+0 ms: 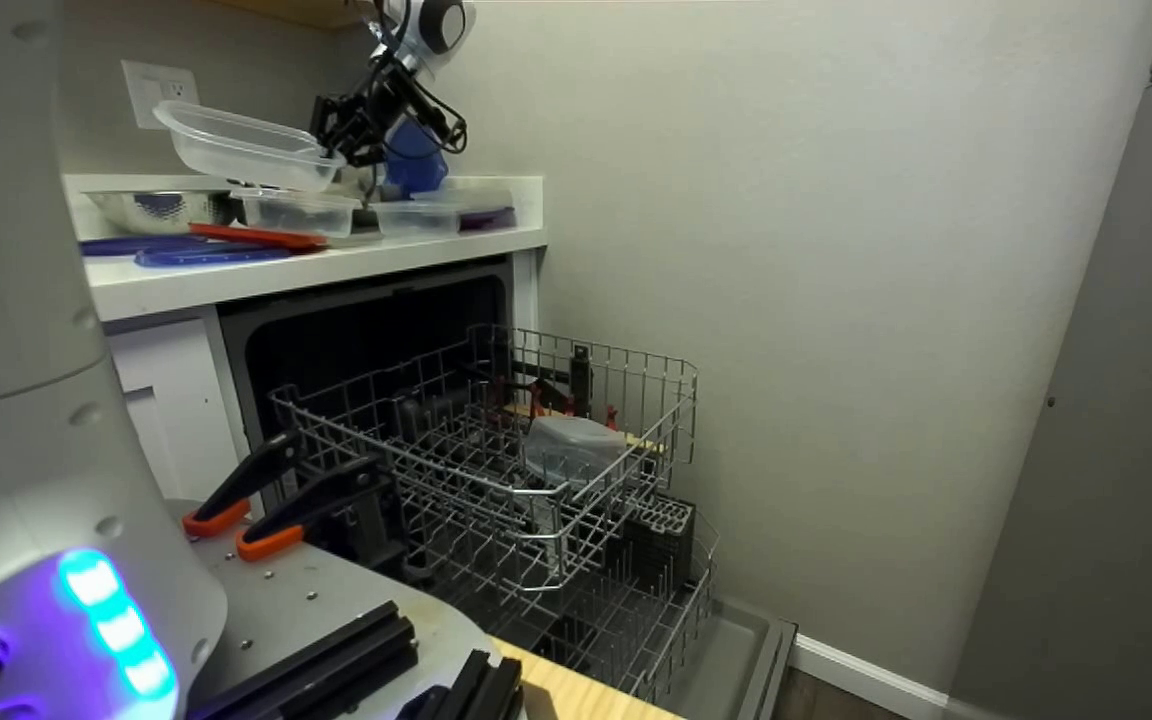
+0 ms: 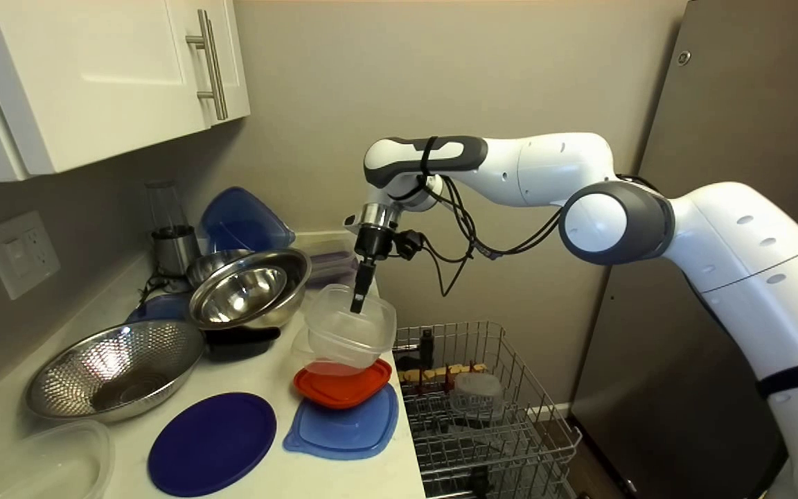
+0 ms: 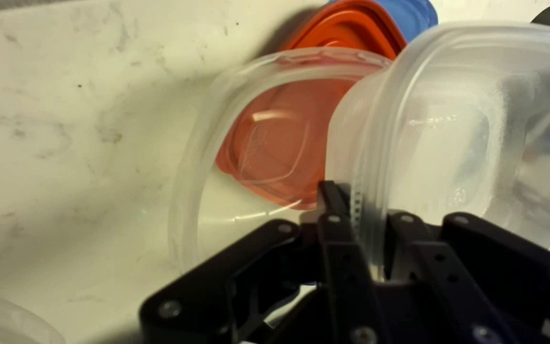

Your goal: Remove the left bowl out of the dishwasher

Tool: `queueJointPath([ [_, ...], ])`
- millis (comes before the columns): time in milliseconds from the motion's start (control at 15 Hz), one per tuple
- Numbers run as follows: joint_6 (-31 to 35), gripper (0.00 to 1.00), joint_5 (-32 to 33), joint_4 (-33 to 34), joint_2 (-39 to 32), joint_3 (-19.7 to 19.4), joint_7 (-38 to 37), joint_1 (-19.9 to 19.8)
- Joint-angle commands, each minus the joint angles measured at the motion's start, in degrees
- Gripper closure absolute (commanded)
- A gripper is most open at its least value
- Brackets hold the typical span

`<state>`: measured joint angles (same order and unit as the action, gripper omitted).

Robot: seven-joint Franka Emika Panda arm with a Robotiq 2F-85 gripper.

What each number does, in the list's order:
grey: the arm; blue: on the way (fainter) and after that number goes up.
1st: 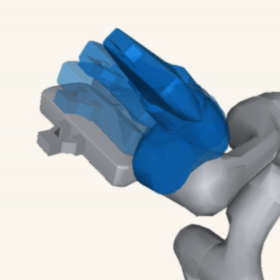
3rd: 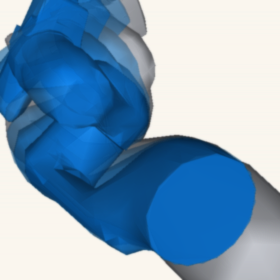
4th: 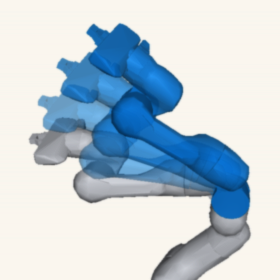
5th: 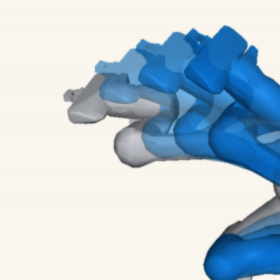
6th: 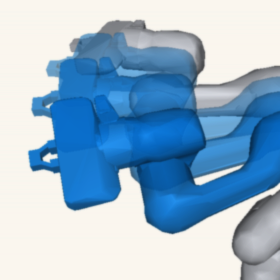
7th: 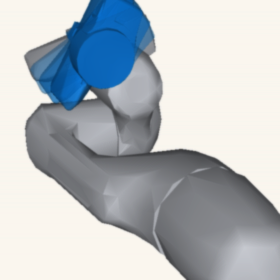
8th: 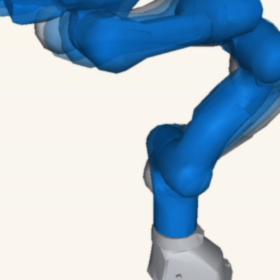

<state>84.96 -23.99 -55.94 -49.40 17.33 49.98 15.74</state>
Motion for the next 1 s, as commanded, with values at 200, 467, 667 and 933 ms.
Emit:
queueJointPath([
  [200,3.21,0.99,1.88,4.12,-0.52,-2.76,-1.48,0.75],
  [467,7.33,0.99,1.16,3.95,-0.24,-3.91,-1.42,0.79],
  [667,11.38,0.99,1.14,3.45,-0.28,-4.1,-1.15,1.18],
  [933,15.93,0.99,1.57,2.94,-0.16,-4.36,-0.73,2.09],
])
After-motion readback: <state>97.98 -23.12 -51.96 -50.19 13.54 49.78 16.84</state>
